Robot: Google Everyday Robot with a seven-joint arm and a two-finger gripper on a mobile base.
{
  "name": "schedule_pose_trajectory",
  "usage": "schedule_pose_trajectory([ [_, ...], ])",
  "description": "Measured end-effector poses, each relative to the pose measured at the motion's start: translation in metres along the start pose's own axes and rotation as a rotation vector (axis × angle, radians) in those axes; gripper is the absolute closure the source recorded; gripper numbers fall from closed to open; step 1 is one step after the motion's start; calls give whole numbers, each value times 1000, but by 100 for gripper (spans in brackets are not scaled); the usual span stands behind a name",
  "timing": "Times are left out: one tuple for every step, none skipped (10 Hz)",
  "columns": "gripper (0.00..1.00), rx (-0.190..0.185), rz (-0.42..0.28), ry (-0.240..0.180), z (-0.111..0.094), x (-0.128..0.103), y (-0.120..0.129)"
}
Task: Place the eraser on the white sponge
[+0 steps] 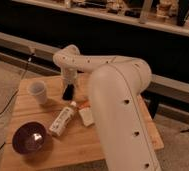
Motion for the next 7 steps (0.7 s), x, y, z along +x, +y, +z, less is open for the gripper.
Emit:
schedule_pose_trajectory([
  [35,2,-11,12,6,0,3],
  [35,4,-28,24,13,0,9],
  [35,4,-37,29,16,-1,12],
  [35,5,-48,36,19,-3,17],
  [35,6,-54,40,21,-5,20],
  [35,12,-58,45,23,-6,20],
  [35,19,-58,51,26,-8,18],
])
